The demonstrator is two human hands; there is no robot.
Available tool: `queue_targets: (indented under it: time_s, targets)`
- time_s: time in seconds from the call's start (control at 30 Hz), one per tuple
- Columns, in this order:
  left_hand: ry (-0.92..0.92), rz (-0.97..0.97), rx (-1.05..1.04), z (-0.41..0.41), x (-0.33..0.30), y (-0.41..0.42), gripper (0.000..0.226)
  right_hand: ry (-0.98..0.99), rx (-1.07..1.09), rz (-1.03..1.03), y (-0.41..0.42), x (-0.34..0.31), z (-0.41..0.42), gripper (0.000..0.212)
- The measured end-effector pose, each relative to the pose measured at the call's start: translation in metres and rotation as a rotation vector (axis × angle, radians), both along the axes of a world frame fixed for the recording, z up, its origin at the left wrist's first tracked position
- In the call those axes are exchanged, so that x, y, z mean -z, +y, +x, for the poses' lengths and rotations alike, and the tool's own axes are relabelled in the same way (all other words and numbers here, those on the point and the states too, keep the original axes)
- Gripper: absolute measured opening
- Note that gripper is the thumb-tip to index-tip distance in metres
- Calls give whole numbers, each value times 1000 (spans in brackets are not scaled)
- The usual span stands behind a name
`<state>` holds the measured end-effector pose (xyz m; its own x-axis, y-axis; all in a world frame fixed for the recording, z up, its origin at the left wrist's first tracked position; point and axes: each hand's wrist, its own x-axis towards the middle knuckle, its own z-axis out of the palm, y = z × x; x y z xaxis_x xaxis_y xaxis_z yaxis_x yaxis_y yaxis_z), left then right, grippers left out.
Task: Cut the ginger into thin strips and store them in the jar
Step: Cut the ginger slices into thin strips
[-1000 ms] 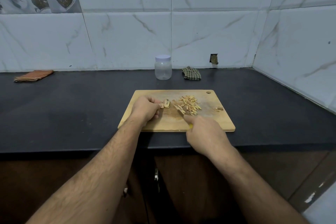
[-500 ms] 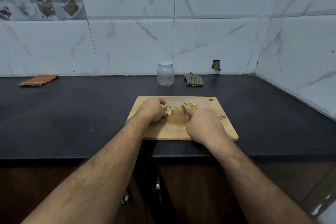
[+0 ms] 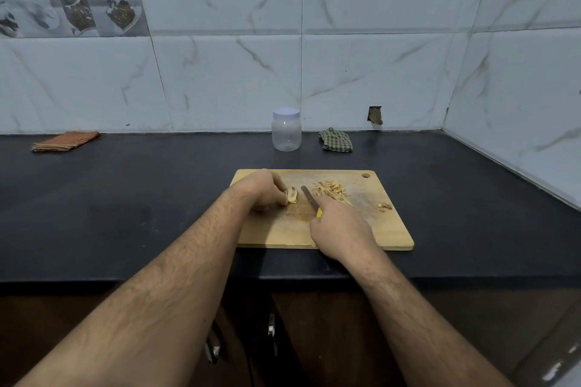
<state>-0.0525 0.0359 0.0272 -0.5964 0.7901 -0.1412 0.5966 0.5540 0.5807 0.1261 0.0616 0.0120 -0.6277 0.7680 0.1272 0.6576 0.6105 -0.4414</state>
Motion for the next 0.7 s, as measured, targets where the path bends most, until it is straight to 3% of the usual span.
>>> queue_targets:
  time_s: [0.2,0.7]
  targets:
    - [64,68,-26,4,4,0,8,17,3,13,-1,2,1,48]
    - [44,362,-95,3,15,-15,7,66,7,-43,-6,-2,10,49]
